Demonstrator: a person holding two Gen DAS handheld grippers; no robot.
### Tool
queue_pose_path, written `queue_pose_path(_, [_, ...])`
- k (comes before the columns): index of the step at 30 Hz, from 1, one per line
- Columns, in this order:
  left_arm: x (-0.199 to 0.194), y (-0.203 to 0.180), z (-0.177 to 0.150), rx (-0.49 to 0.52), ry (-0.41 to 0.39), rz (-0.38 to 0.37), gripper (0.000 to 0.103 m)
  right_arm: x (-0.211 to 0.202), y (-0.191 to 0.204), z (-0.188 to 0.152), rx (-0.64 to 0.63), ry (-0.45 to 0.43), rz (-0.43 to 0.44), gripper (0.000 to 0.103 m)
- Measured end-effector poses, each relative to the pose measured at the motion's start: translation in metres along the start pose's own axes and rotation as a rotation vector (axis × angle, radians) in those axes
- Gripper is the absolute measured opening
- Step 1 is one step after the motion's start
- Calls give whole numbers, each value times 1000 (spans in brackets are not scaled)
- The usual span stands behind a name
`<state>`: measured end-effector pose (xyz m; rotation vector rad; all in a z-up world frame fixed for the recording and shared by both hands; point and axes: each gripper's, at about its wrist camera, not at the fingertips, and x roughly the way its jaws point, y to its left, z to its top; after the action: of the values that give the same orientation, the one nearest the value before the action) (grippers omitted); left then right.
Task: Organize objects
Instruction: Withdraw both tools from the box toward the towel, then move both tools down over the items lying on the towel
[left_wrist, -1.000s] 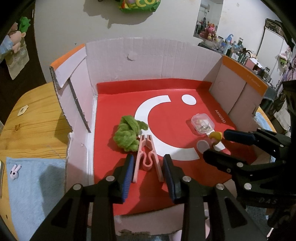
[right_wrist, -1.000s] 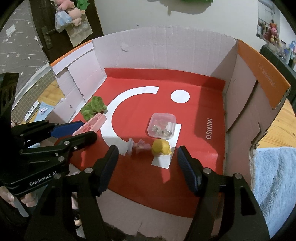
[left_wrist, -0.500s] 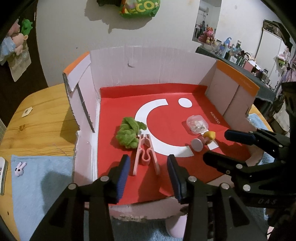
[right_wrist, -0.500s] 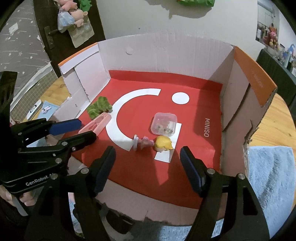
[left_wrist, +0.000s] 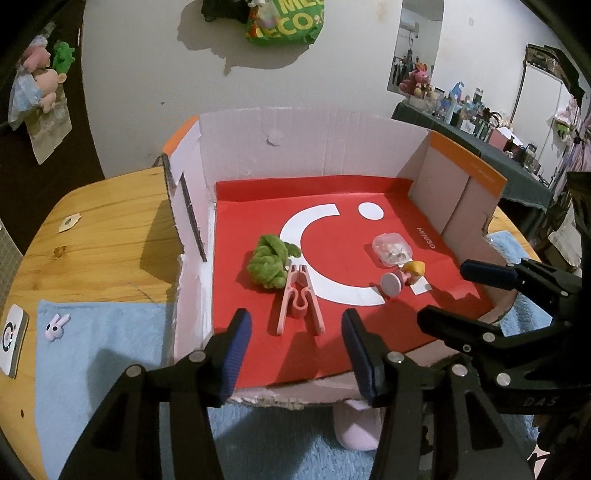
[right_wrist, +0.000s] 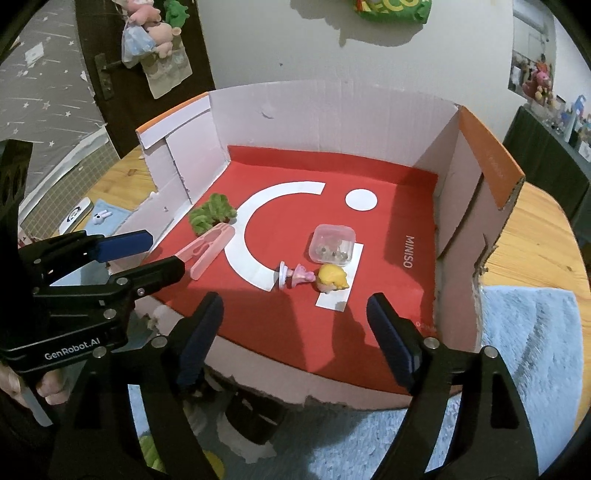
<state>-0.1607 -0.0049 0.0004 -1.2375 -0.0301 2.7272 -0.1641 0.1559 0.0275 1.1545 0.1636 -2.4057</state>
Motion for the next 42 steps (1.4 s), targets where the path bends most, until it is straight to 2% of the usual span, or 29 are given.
queue_pose_path(1, [-2,0,-1,-1,-4,3,60,-2,0,-1,-1,-2,-3,80])
queue_pose_path(4, [-7,1,-3,-3,-13,6,61,-6,1,-3,-4,-10,-9,81])
queue_pose_path(7, [-10,1,-5,-4,-17,6,62,-10,2,-4,-8,-16,-16,87])
queue_pose_path(10, [-15,1,-7,-4,-25,9,68,-13,4,-6,-9,-21,-19,87])
queue_pose_path(14, [-19,1,-10,-7,-31,10,69,-16,5,-9,-10,-24,-25,88])
queue_pose_path(17, [-22,1,-11,-7,-34,14,74,-20,5,-12,-10,-30,-28,95])
queue_pose_path(22, [-27,-1,-14,-5,-42,14,77,-28,5,-16,-8,-43,-34,95])
queue_pose_path(30, [-34,-4,-19,5,-53,30,88,-35,6,-22,-6,-48,-40,98])
queue_pose_path(42, [-46,-5,-25,3,-74,34,91,-51,6,-32,9,-75,-52,99])
